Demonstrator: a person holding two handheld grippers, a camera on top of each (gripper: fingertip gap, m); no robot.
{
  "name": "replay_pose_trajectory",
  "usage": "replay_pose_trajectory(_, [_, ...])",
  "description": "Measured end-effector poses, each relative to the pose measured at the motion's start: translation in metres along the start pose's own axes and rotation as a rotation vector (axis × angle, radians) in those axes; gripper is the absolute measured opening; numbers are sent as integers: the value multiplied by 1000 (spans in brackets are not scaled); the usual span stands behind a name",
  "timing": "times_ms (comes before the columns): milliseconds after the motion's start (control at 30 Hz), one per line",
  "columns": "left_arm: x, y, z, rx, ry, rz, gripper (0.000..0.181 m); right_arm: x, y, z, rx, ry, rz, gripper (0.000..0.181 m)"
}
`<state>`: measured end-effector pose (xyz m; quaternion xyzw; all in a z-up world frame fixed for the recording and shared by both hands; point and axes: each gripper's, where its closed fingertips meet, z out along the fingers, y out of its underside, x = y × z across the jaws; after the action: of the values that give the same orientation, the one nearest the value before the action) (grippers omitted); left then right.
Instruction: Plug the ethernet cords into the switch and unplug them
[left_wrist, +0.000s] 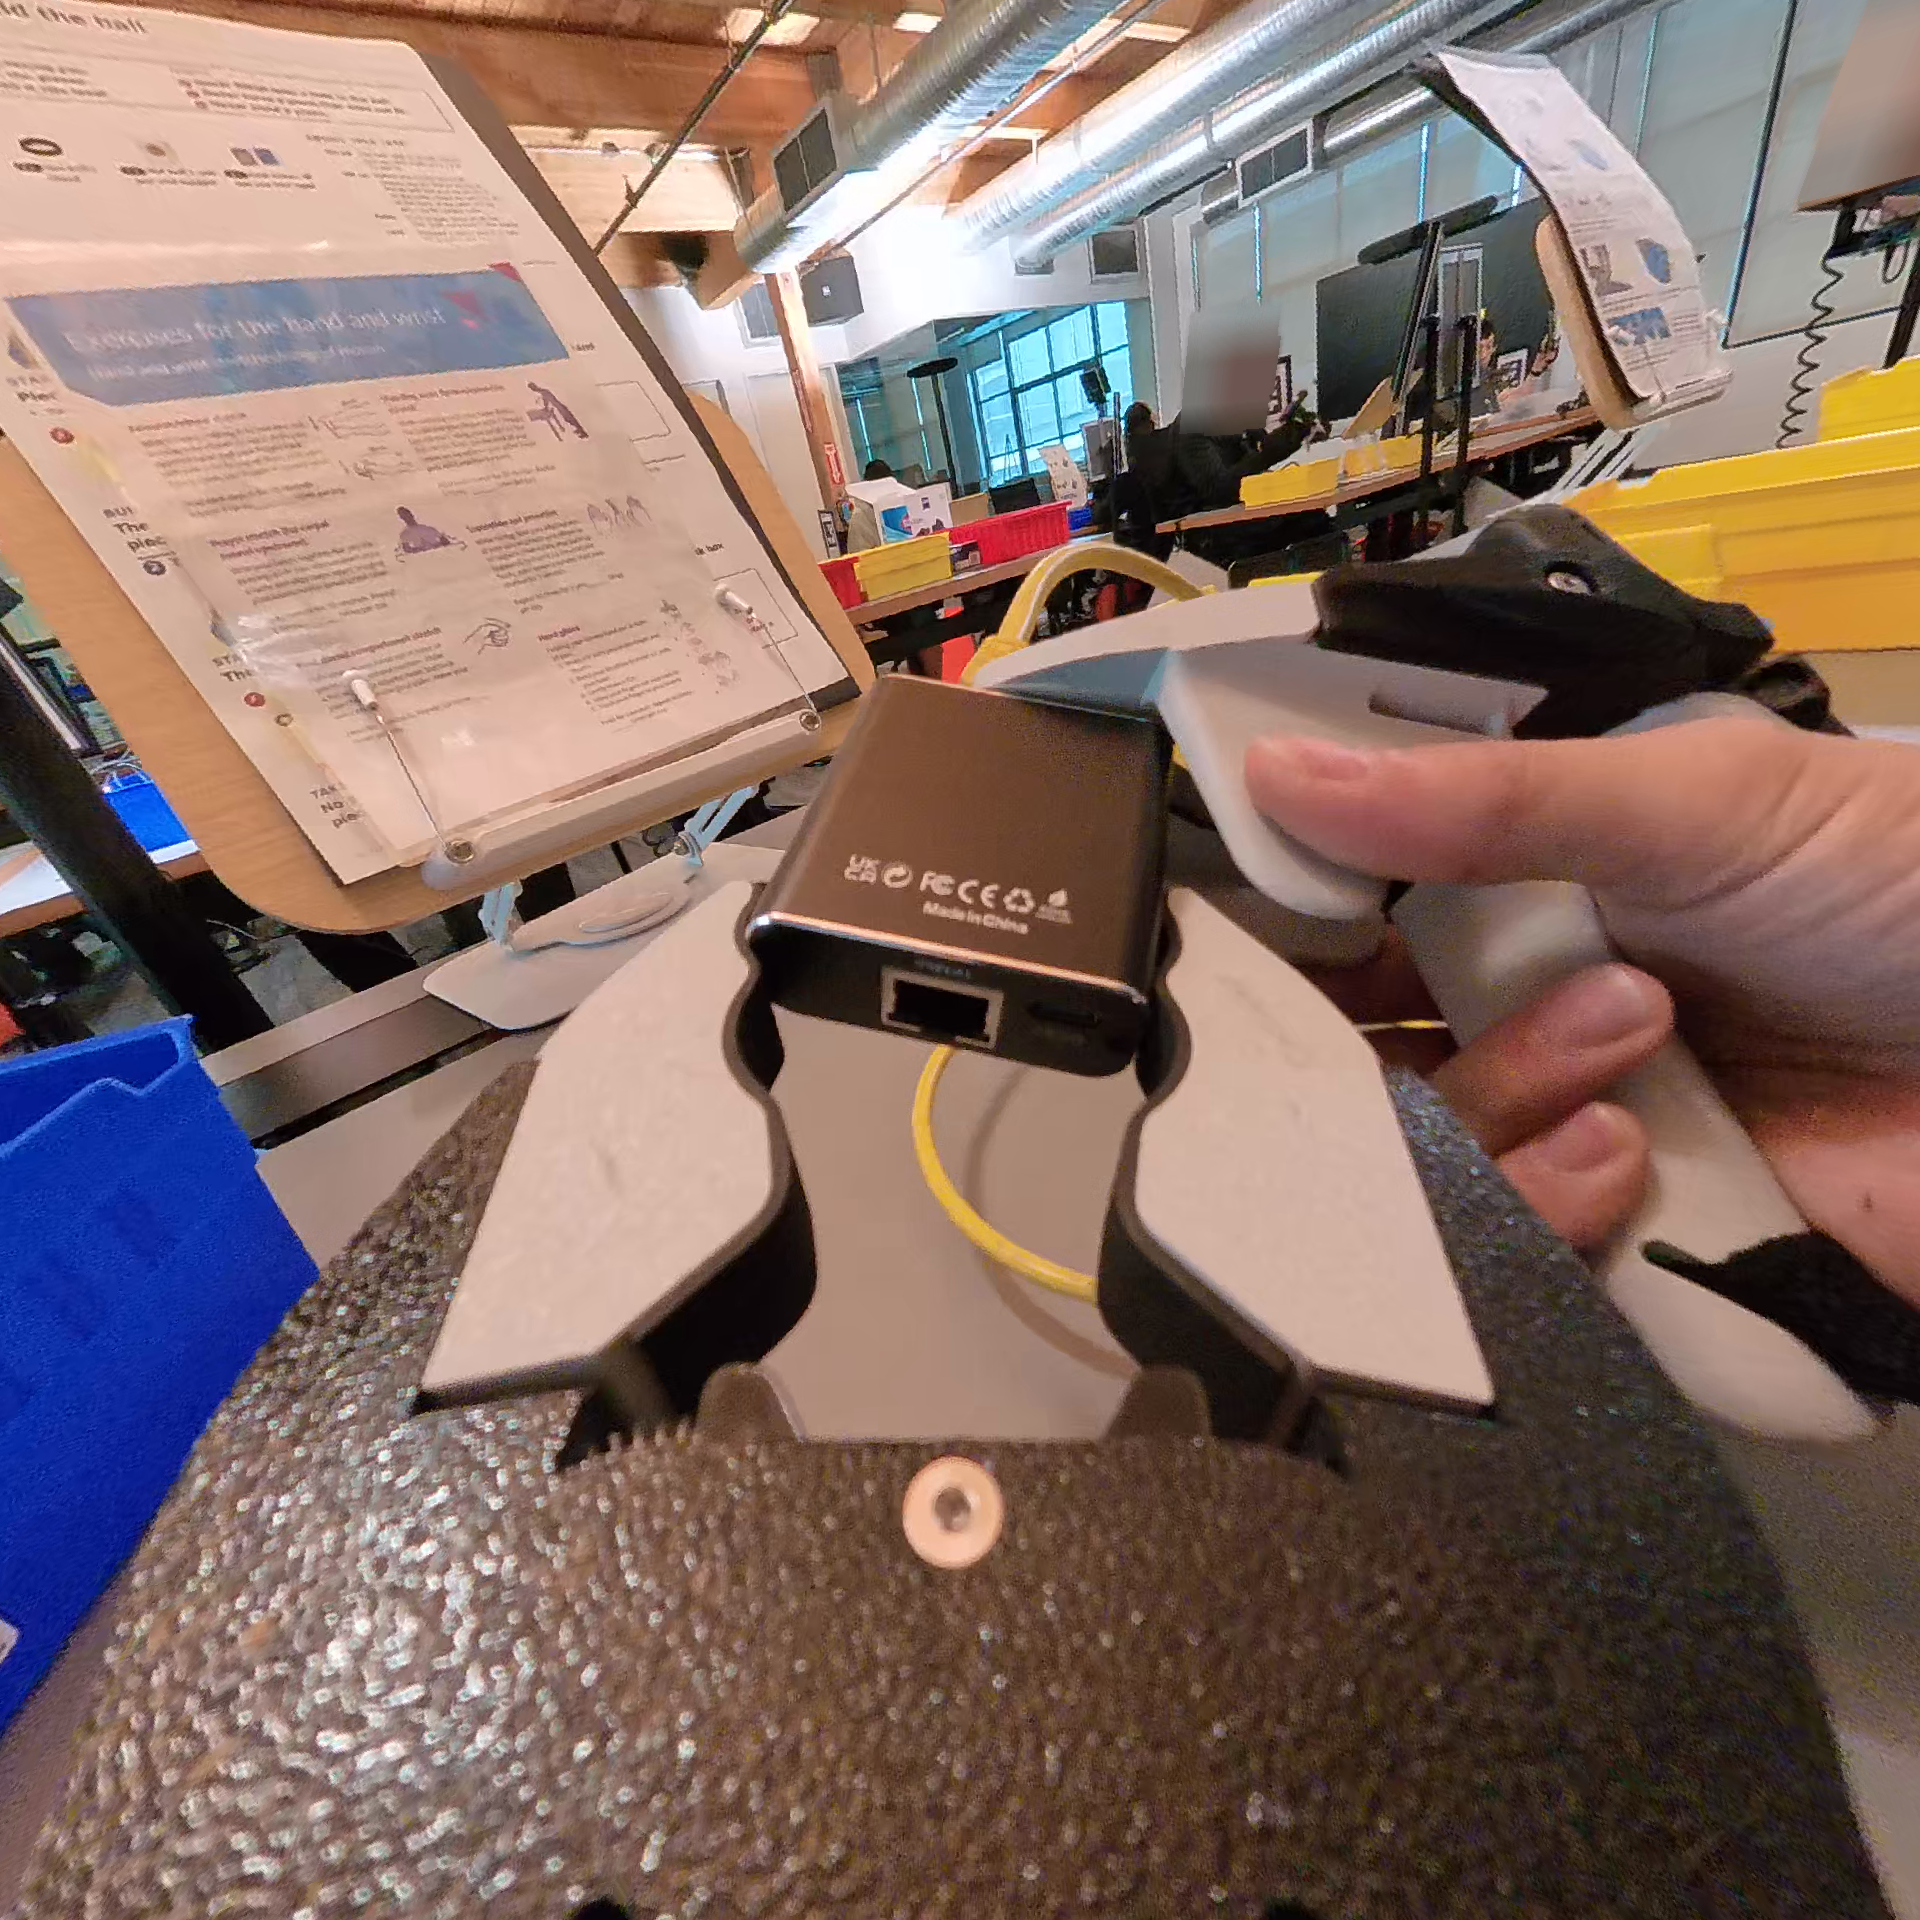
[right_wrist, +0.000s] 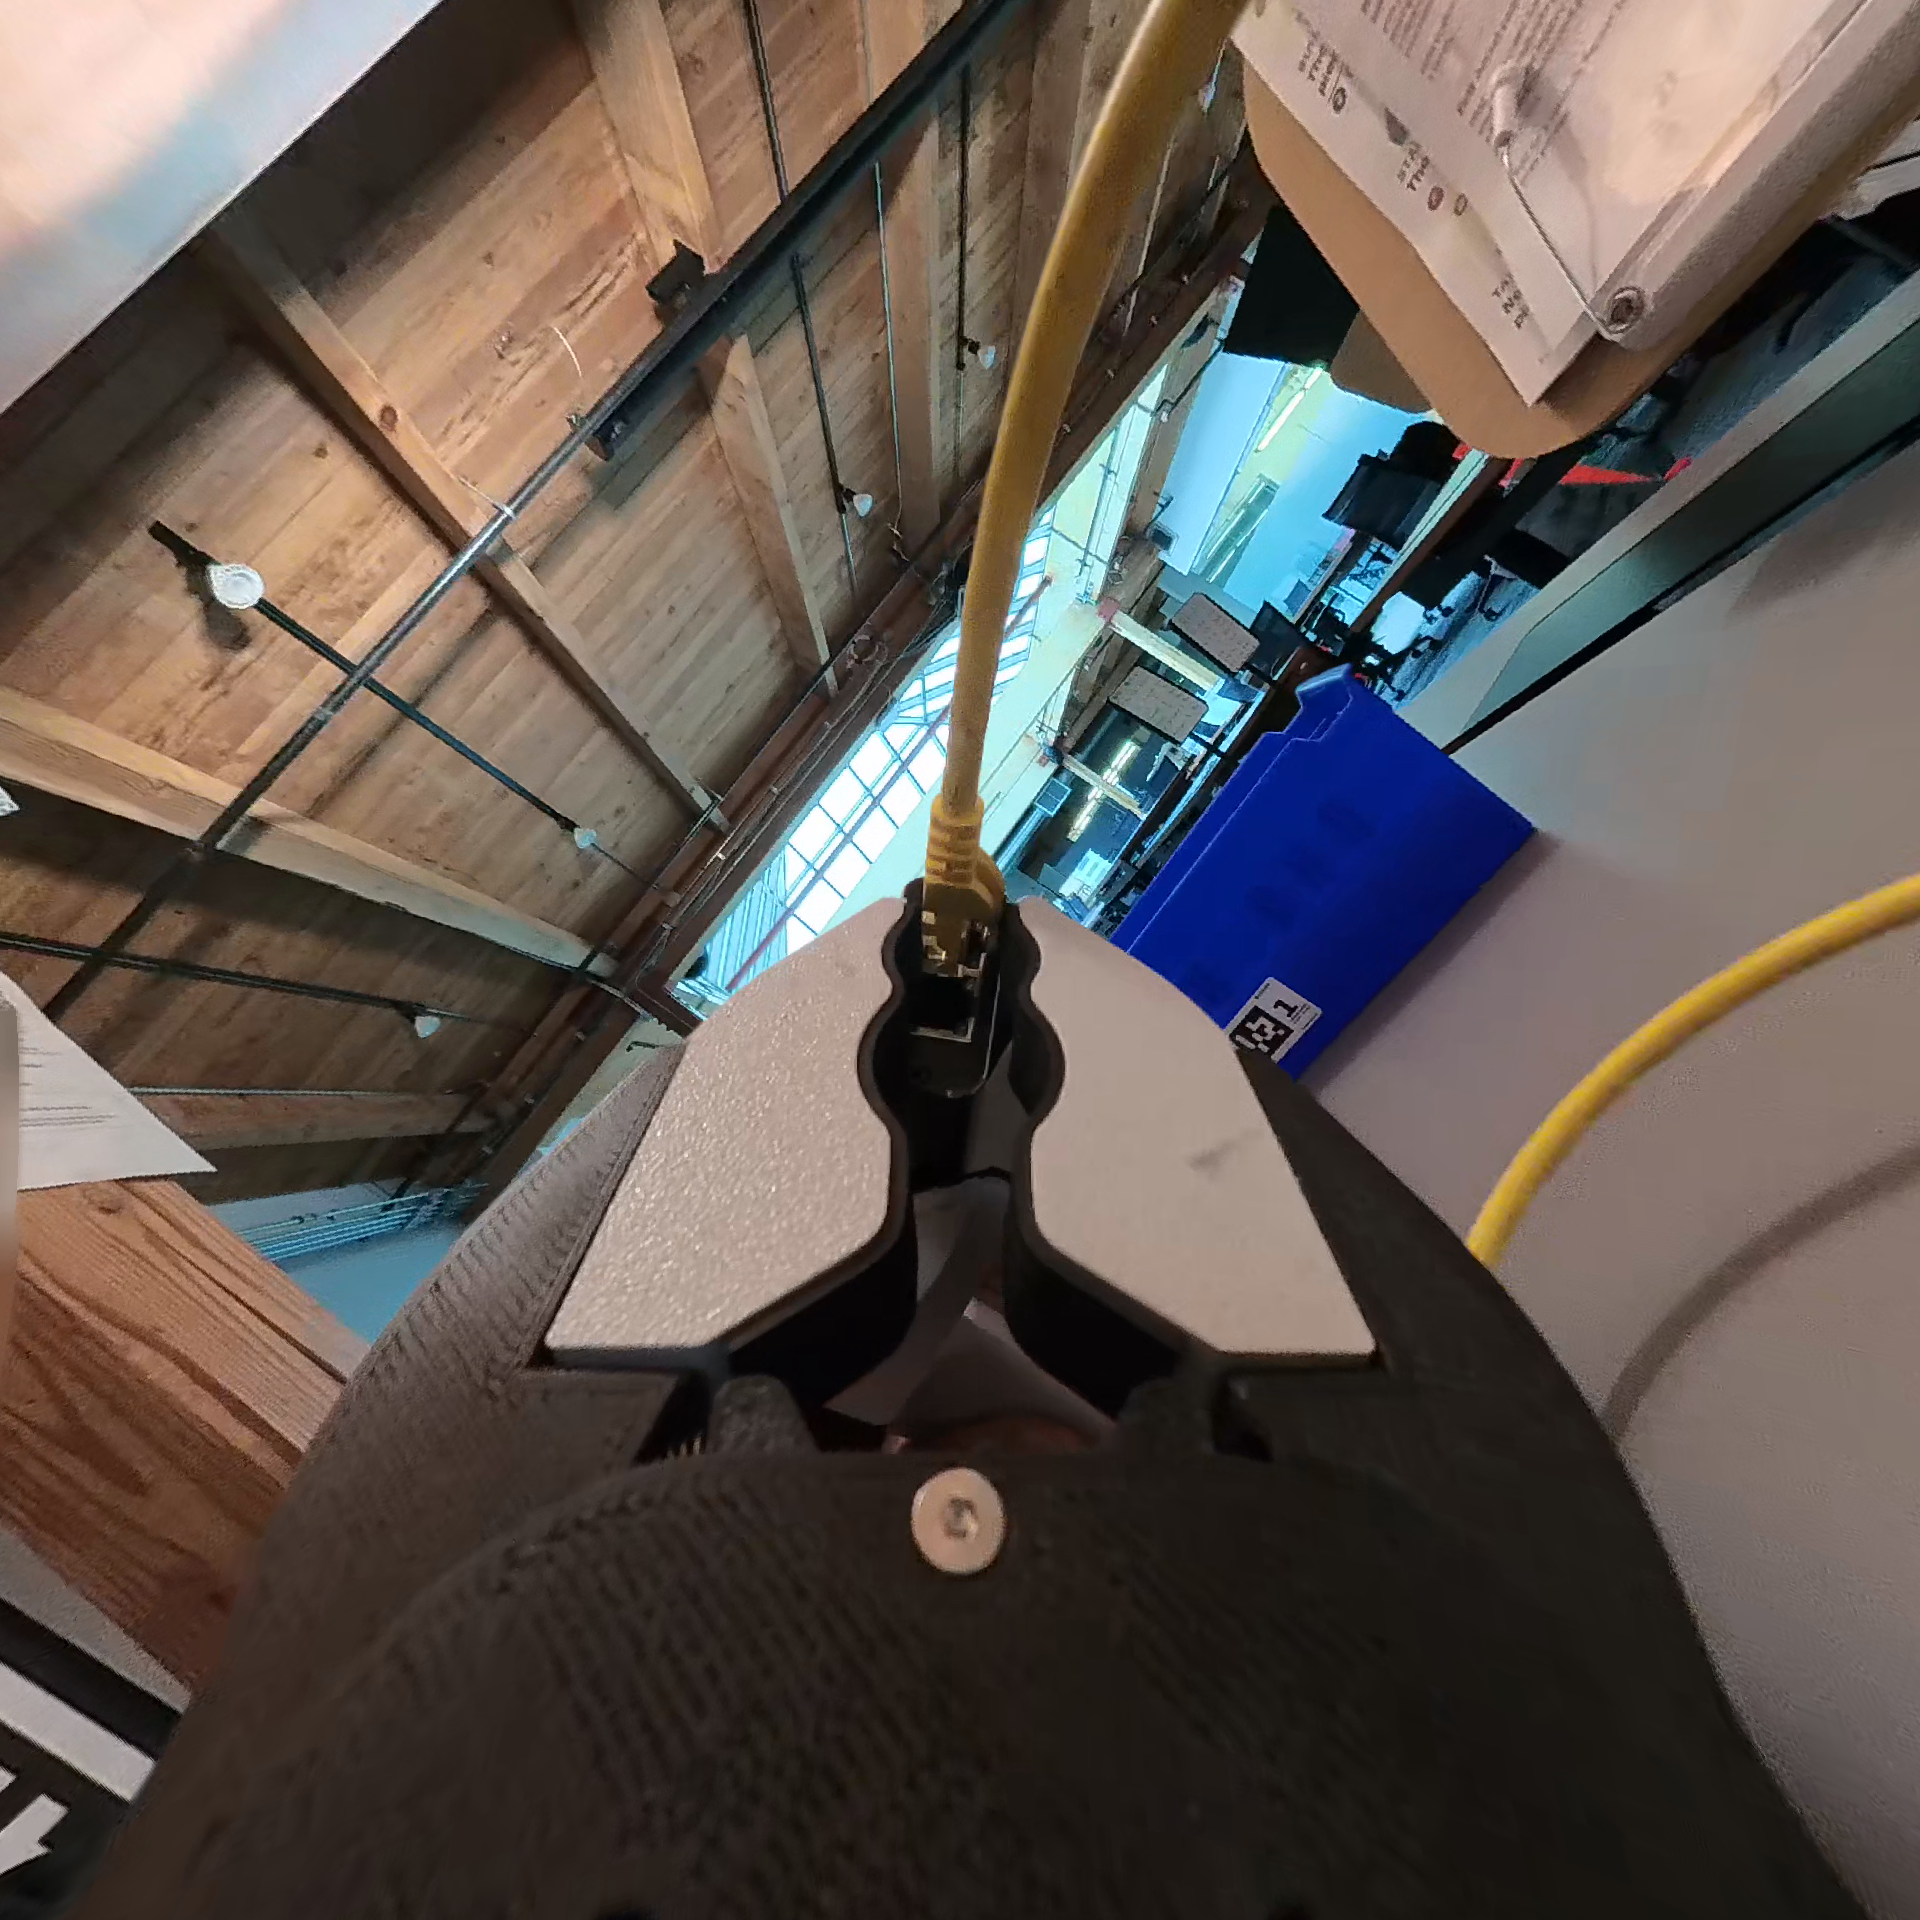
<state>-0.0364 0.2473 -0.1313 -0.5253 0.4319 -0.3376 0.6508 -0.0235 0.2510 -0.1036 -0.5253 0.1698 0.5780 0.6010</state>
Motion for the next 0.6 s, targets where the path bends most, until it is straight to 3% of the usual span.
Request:
replay_pose_trajectory(433, [0,-9,-4,49,10,-3,66,-8,0,0,15,-46,83,13])
replay_pose_trajectory(600, [0,-5,-3,20,2,6,66,-4,2,-1,3,5,-20,13])
